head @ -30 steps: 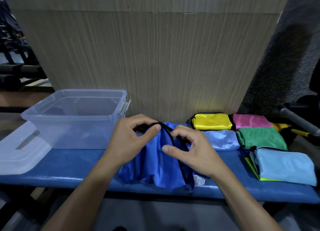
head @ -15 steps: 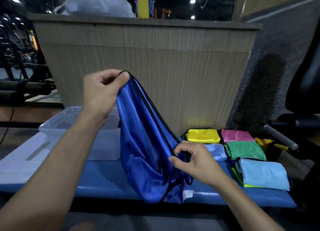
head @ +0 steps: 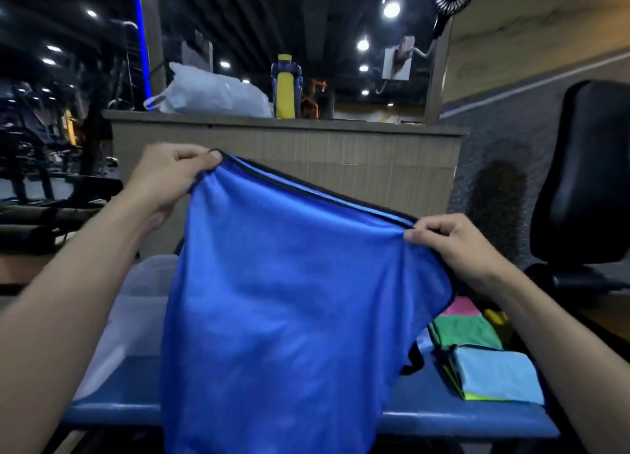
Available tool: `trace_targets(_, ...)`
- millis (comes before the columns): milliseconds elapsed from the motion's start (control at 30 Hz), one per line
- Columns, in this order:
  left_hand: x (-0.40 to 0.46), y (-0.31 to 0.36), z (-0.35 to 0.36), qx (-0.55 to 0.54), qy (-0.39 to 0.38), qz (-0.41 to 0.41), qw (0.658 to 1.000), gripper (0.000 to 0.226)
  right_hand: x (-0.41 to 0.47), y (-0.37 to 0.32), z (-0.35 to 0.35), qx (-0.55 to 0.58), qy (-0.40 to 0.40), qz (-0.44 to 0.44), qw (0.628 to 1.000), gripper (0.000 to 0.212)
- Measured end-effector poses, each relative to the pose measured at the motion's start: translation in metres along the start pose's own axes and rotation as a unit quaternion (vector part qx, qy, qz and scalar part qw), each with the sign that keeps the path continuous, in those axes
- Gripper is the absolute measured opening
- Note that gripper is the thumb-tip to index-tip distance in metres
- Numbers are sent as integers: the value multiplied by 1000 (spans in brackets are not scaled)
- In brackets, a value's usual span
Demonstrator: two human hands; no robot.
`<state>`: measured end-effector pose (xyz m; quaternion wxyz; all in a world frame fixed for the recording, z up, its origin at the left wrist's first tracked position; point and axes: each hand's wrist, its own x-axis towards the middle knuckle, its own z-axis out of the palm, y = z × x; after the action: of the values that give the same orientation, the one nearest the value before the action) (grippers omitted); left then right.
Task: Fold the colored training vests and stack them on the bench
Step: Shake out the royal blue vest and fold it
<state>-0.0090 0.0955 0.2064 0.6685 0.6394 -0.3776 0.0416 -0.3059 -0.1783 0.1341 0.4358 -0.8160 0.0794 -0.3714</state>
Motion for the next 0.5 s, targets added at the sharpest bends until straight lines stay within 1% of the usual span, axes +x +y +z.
trace_targets(33, -6, 0, -2, -13, -57, -26, 998, 26, 2, -6, -6, 36, 20, 8, 999, 30)
trace_targets(100, -19, 1, -9, -29, -177, -69, 981, 13, 6, -16, -20, 76, 44, 21, 996, 25)
trace_targets(133, -22, -1, -13, -18, -215, -77, 973, 13, 9, -18, -28, 78, 45, 24, 996, 24)
trace_targets(167, -27, -1, -17, 17, -233, -72, 970, 16, 11, -22, -34, 70, 38, 24, 997, 24)
trace_targets(200, -27, -6, -20, 87, -232, -46, 968, 13, 13, -24, -39, 59, 27, 24, 998, 25)
trace_targets(233, -30, -7, -21, 189, -211, -1, 959, 5, 15, -25, -42, 50, 15, 26, 998, 30)
trace_targets(267, -30, -11, -21, 314, -166, 57, 933, 5, 16, -26, -44, 39, 2, 28, 999, 36)
trace_targets(300, -30, -13, -18, 398, -114, 117, 903, 9, 15, -28, -45, 24, -5, 30, 999, 41)
trace_targets(333, -33, -17, -14, 427, -71, 154, 888, 9, 15, -28, -46, 7, -10, 30, 999, 41)
trace_targets(367, -37, -21, -10, 411, -41, 172, 894, 8, 15, -26, -47, -10, -10, 27, 1000, 39)
trace_targets(400, -39, -26, -6, 359, -27, 158, 919, 6, 14, -24, -48, -24, -9, 26, 999, 35)
trace_targets(433, -40, -30, -5, 263, -26, 115, 958, 7, 12, -21, -50, -36, -11, 28, 999, 30)
trace_targets(467, -38, -34, -4, 131, -40, 49, 989, 10, 9, -17, -52, -44, -13, 30, 998, 28)
trace_targets(500, -37, -36, -4, 7, -59, -25, 998, 12, 6, -12, -54, -55, -18, 33, 998, 30)
